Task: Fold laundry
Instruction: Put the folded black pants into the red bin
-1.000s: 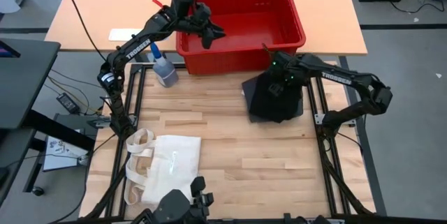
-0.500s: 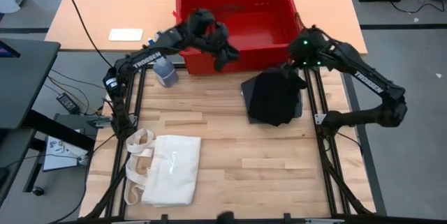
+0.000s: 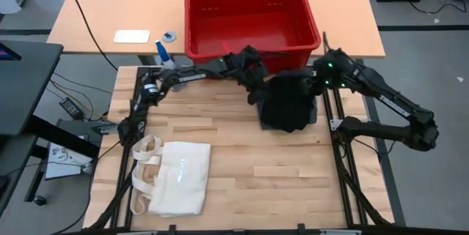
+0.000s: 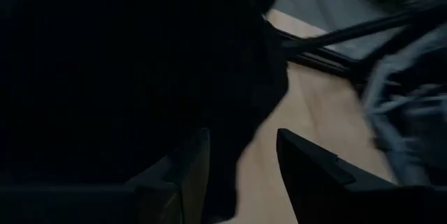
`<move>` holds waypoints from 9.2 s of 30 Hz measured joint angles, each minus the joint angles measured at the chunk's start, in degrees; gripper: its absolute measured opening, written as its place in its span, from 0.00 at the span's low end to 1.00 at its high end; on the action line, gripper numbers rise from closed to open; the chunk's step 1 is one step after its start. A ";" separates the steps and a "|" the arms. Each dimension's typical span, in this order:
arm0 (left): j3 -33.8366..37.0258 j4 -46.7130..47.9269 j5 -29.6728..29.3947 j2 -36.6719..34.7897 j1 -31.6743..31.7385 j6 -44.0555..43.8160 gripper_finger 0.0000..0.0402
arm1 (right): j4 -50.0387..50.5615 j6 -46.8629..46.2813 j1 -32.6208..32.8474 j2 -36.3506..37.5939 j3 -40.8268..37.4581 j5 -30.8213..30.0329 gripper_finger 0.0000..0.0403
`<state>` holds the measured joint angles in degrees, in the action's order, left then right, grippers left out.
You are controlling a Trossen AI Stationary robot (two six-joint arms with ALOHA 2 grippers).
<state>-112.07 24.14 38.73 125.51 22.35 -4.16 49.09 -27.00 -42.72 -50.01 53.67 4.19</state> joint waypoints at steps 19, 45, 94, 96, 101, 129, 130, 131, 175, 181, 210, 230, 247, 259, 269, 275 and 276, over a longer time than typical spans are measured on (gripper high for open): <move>-0.04 -5.14 -17.98 2.89 -5.99 4.20 0.43 | 16.60 -23.16 20.71 3.42 0.00 7.06 0.86; -0.09 -6.88 -18.57 11.26 -3.41 2.76 0.43 | -3.27 -32.86 23.76 -0.31 -10.69 -3.39 0.97; 0.00 -14.73 16.48 3.94 0.66 -4.83 0.43 | -8.04 -6.68 12.43 3.49 -10.69 1.85 0.11; 0.00 -13.81 15.88 3.94 0.69 -4.19 0.43 | -7.30 -6.85 12.43 3.69 -10.69 1.86 0.11; 1.36 -5.46 9.76 3.91 0.96 3.85 0.40 | -4.60 -6.83 12.46 3.97 -10.69 1.83 0.11; 49.11 -60.84 -29.91 -14.89 -4.47 -27.35 0.29 | -13.33 -7.36 10.04 6.28 -10.66 18.24 0.11; 49.11 -61.62 -28.79 -14.65 -3.99 -29.33 0.30 | -14.18 -7.49 9.59 6.76 -10.66 18.73 0.11; 49.11 -62.66 -27.79 -14.55 -3.59 -30.68 0.31 | -15.05 -7.62 9.13 7.23 -10.66 19.09 0.11; 49.05 -87.51 -9.15 -14.60 3.74 -43.19 0.72 | -43.03 -15.52 3.15 3.90 -10.66 35.11 0.11; 47.81 -87.70 -9.76 -14.60 0.98 -42.52 0.72 | -43.48 -15.72 3.19 3.88 -10.66 35.10 0.11; 39.67 -78.42 -12.00 -14.55 -0.24 -27.98 0.12 | -43.60 -15.18 5.83 3.79 -10.62 31.17 0.11; 39.65 -75.62 -11.92 -14.55 -0.07 -27.63 0.19 | -42.87 -14.47 5.88 3.73 -10.62 29.93 0.11; 39.65 -75.29 -11.92 -14.55 -0.35 -26.23 0.42 | -42.85 -15.28 5.88 3.75 -10.62 30.34 0.11; 39.65 -64.77 -12.41 -14.58 -0.93 -21.20 0.42 | -34.35 -14.86 5.88 3.77 -10.66 30.47 0.11; 39.67 -54.15 -20.09 -14.55 -4.22 -10.05 0.46 | -22.01 -14.31 5.90 3.66 -10.71 25.06 0.11; 39.69 -46.77 -22.27 -14.55 -2.79 -8.86 0.60 | -15.30 -12.84 5.79 0.86 -10.71 18.85 0.11; 39.69 -46.49 -22.09 -14.55 -2.47 -8.75 0.62 | -14.20 -12.65 5.79 0.08 -10.71 17.72 0.11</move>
<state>-72.38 -22.35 16.64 110.96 19.88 -12.91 34.89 -39.65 -36.93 -49.92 42.96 21.91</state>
